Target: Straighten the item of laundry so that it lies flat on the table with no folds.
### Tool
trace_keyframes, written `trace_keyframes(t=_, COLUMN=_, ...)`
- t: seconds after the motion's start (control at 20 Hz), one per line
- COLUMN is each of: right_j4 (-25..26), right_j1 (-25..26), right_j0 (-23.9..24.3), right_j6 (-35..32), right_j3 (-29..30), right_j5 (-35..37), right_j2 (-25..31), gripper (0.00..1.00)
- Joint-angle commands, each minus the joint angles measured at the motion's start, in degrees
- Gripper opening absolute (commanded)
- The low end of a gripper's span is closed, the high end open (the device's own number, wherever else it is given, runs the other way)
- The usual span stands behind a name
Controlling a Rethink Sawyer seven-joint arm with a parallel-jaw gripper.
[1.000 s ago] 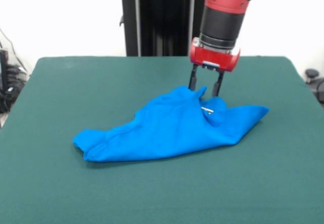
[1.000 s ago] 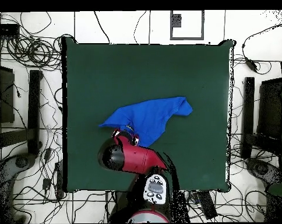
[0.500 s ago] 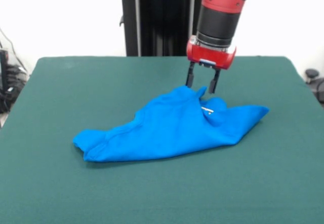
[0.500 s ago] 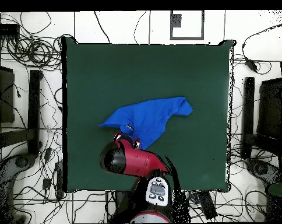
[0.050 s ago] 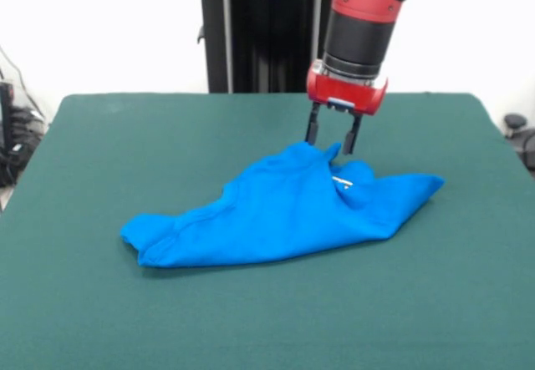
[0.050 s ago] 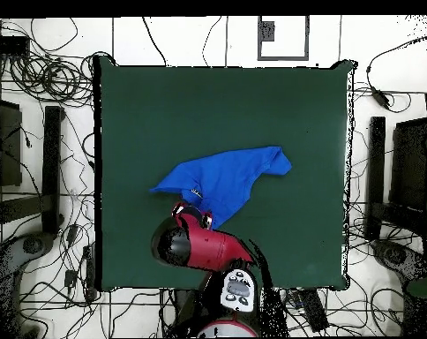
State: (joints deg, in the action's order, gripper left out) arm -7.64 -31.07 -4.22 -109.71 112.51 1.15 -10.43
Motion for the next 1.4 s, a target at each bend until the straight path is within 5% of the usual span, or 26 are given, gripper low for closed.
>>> trace_keyframes(t=0.05, right_j4=-0.9, right_j1=2.25, right_j0=0.08, right_j6=-11.87, right_j3=2.69, right_j5=-2.96, right_j2=5.03, gripper=1.0)
trace_keyframes(t=0.4, right_j4=-0.84, right_j1=2.41, right_j0=-1.0, right_j6=-12.03, right_j3=2.7, right_j5=-4.3, right_j2=3.87, gripper=1.0)
trace_keyframes(t=0.45, right_j4=-0.92, right_j1=2.38, right_j0=-0.87, right_j6=-12.14, right_j3=2.8, right_j5=-4.43, right_j2=3.99, gripper=0.0)
trace_keyframes(t=1.4, right_j4=-2.0, right_j1=2.2, right_j0=-1.63, right_j6=-12.38, right_j3=2.7, right_j5=-4.01, right_j2=3.35, gripper=0.0)
